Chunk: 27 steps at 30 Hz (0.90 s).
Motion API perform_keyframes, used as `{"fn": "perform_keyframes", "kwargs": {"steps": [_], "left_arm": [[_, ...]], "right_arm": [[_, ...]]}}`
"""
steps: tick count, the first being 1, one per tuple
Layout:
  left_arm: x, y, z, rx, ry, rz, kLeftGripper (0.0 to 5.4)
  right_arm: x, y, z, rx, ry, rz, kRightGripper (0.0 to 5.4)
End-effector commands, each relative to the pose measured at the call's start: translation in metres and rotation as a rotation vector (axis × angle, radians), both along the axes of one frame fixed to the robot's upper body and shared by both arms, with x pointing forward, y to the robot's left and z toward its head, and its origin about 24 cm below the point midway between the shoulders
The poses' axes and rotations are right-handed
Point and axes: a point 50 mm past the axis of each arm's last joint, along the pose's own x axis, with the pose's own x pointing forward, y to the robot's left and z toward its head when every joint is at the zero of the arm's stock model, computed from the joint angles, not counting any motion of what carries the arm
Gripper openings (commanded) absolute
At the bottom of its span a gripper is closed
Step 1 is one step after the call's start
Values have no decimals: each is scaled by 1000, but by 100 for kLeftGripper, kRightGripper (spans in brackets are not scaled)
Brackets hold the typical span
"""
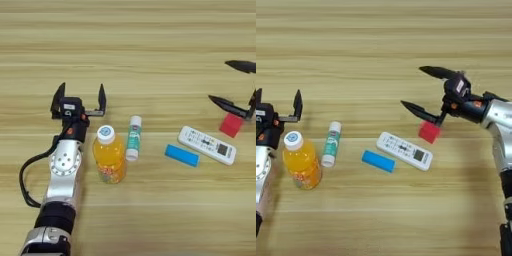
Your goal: Move the objects on the table
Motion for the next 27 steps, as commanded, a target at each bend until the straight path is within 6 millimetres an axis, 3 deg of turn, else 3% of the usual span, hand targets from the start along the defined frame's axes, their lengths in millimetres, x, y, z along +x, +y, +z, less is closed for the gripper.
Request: {"fn": "perform_keyframes", "kwargs": {"steps": [1, 7, 17, 23, 27], "left_arm": [[2, -1, 0, 7, 2, -1, 540], [2, -1, 0, 8, 2, 0, 540], [3, -2, 0, 6, 1, -1, 540], [2, -3, 1, 5, -1, -1, 540], [2, -5, 1, 3, -2, -1, 540]], "right_arm": [[-5, 16, 2, -10, 15, 75, 538], [-6, 38, 0, -35, 48, 162, 538], [-8, 77, -21, -148, 131, 319, 538], [2, 100, -28, -161, 194, 239, 538], [-2, 120, -30, -116, 257, 214, 538]]}}
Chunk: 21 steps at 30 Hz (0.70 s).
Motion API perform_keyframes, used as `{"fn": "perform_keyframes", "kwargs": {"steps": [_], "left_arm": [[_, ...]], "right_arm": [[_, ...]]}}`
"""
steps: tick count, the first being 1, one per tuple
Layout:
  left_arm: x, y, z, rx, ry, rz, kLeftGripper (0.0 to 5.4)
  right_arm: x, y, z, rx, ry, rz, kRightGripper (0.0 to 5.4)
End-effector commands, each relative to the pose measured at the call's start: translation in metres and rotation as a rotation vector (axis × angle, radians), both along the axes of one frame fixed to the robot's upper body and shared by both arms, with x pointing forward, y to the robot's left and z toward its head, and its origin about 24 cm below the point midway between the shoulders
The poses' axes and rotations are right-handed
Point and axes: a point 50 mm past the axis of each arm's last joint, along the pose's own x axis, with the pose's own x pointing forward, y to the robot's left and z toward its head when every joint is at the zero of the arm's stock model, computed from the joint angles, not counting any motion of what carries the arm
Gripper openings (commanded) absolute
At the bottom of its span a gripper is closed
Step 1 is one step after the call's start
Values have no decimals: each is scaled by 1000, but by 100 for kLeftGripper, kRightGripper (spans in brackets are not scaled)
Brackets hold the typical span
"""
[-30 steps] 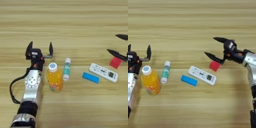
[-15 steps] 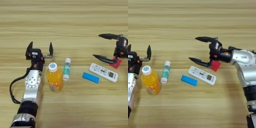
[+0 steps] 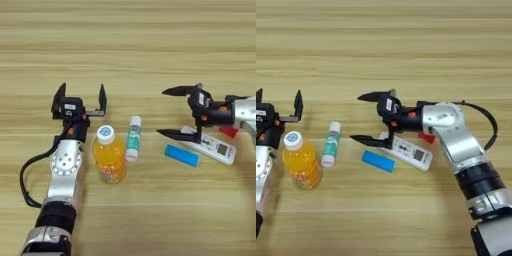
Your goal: Move the objects on the table
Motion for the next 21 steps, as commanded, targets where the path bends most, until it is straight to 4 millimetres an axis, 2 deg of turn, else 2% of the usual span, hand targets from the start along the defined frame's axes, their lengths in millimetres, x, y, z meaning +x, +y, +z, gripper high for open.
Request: {"fn": "perform_keyframes", "kwargs": {"steps": [1, 9, 21], "left_arm": [[1, -3, 2, 5, -6, -5, 540], [2, -5, 3, 6, -10, -5, 540], [2, -5, 4, 19, -18, -4, 540]], "right_arm": [[-5, 22, 2, 23, 44, -20, 538], [-10, 43, -18, 30, 178, -149, 538], [-11, 65, -27, 95, 286, -321, 538]]}}
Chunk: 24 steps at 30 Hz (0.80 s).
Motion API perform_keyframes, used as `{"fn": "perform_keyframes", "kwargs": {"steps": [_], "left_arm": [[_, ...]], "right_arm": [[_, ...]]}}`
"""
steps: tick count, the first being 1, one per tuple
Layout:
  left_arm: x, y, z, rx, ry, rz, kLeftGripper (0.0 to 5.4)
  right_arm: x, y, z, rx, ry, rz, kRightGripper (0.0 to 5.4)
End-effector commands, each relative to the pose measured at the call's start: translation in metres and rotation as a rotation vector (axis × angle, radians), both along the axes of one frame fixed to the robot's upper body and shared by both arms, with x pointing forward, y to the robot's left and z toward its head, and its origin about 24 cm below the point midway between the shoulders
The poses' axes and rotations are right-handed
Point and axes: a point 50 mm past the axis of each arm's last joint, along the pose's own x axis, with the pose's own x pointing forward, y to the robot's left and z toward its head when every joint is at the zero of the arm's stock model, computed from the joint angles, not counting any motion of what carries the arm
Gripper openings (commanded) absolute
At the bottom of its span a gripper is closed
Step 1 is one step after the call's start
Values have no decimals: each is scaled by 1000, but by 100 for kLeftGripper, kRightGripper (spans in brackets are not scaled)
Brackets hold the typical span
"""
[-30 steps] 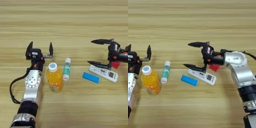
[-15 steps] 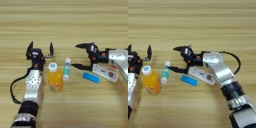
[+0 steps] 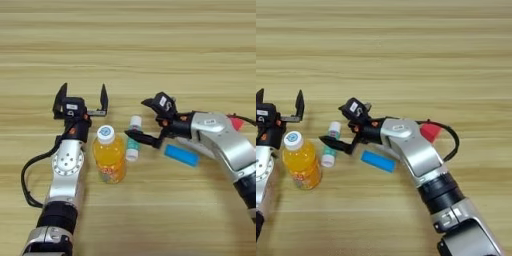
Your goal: Move the objects on the table
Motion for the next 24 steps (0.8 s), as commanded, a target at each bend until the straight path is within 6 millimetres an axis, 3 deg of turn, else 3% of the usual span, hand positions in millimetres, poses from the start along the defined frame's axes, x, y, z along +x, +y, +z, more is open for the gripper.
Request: {"fn": "perform_keyframes", "kwargs": {"steps": [1, 13, 24], "left_arm": [[2, -3, 4, 8, -17, -4, 540], [1, -4, 5, 11, -22, -4, 540], [2, -4, 5, 12, -22, -3, 540]], "right_arm": [[-1, 5, -2, -8, 11, -46, 538], [-3, 14, -10, -135, 1, -183, 538], [-12, 26, -23, -233, 73, -156, 538]]}}
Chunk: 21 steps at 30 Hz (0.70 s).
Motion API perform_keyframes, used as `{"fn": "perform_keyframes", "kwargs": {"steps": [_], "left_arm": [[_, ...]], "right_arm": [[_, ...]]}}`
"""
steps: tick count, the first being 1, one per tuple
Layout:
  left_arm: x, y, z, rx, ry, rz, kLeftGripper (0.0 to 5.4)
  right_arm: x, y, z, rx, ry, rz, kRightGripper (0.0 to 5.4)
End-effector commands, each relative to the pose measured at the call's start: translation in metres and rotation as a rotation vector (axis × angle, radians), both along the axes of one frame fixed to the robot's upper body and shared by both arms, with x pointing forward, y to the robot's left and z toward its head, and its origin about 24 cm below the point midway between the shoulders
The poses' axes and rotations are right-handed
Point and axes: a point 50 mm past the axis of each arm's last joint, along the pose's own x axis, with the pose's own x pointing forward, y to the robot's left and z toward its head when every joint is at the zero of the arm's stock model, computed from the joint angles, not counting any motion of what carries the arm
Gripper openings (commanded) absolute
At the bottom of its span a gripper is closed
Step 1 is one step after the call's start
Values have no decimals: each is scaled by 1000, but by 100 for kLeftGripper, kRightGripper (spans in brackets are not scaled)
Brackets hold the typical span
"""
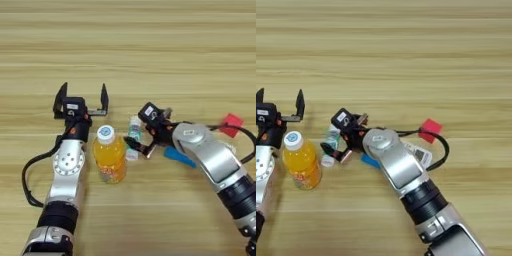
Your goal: Move the objects on the table
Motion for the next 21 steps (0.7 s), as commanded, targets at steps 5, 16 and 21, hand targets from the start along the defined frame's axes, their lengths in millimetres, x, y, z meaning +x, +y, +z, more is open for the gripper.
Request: {"fn": "perform_keyframes", "kwargs": {"steps": [5, 16, 21], "left_arm": [[1, -2, 4, 11, -17, -6, 540], [2, -3, 3, 11, -17, -7, 540], [2, -2, 3, 12, -17, -7, 540]], "right_arm": [[-1, 6, -7, -28, 56, -3, 538], [11, -2, -22, -46, 116, -69, 538], [11, -8, -26, -38, 164, -60, 515]]}}
